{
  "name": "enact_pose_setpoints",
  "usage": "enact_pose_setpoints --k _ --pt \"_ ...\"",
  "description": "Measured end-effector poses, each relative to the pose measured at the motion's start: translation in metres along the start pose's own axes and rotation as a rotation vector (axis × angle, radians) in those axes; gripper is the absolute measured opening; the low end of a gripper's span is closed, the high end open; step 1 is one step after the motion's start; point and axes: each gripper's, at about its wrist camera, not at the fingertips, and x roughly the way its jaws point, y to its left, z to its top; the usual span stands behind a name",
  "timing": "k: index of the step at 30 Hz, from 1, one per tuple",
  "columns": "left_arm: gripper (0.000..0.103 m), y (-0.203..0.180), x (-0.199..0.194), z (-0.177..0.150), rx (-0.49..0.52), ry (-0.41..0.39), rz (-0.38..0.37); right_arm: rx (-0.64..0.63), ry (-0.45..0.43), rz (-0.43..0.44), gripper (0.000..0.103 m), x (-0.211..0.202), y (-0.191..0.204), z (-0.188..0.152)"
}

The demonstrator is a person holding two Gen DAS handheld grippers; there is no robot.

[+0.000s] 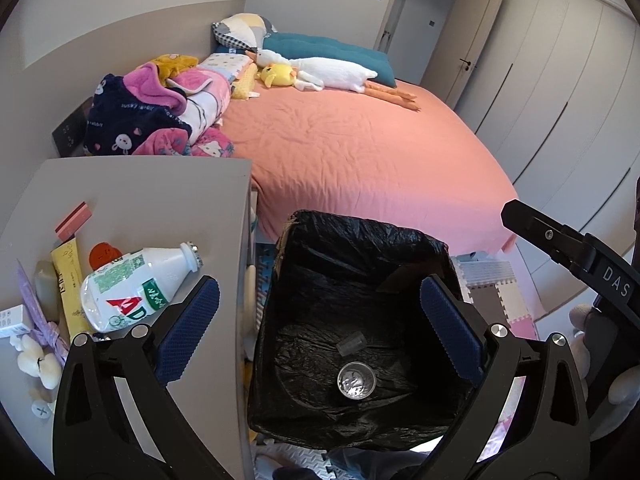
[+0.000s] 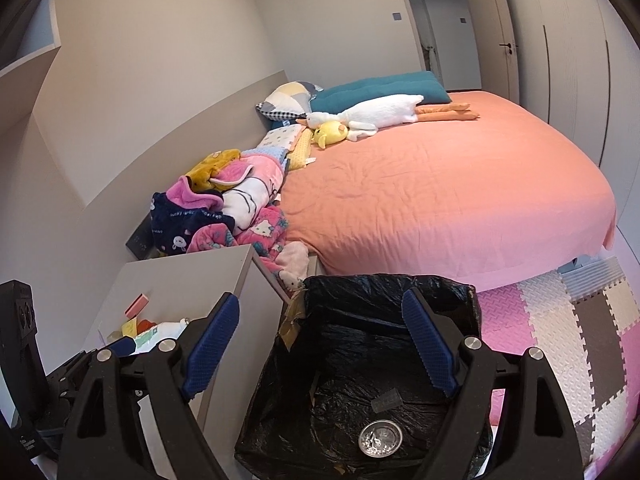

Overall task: Collect trash
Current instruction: 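Carry both cups over the black trash bin and open both grippers, then move both open grippers back over the table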

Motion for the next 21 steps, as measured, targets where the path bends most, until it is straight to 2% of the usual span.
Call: enact_pose_setpoints --k 11,21 --pt "0.097 0.027 -0.014 -0.009 -0.049 -0.013 0.064 -0.054 0.042 0.063 0.084 0.014 0.03 -0.005" --pt "0.097 0.064 -0.031 -0.029 -0.122 -0.012 0.147 -0.125 0.099 0.143 0.084 0.031 0.073 -0.016"
